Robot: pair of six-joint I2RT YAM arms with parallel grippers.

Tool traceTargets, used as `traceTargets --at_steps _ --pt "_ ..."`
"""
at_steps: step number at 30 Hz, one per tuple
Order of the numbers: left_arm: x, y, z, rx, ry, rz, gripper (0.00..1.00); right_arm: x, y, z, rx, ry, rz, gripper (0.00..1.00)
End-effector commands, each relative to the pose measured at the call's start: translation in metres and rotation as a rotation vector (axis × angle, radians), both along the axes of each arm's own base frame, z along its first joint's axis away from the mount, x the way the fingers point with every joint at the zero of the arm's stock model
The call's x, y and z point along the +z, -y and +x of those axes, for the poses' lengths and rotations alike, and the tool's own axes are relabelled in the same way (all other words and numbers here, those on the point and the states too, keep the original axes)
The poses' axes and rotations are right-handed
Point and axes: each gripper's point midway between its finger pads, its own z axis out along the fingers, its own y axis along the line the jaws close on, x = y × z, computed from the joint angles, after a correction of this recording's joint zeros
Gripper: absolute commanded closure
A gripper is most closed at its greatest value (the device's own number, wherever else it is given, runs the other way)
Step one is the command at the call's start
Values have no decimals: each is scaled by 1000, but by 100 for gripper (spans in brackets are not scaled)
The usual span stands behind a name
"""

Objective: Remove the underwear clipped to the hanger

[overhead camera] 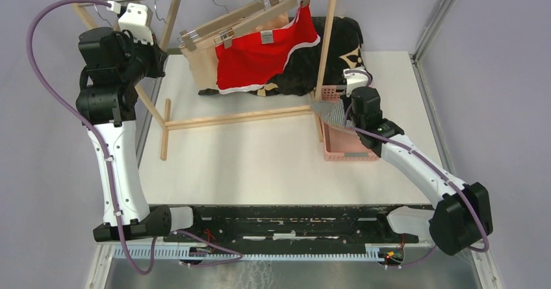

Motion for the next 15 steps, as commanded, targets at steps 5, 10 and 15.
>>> traceTargets --at_steps 5,10,15 --pt "50 -5 -2 -1 169 33 97 -19 0 21 -13 -19 87 99" --pt "58 3 -5 -37 197 6 97 -28 -1 24 -9 -38 110 99" --pt "40 5 -9 -49 162 0 97 -31 -5 27 10 -45 128 99"
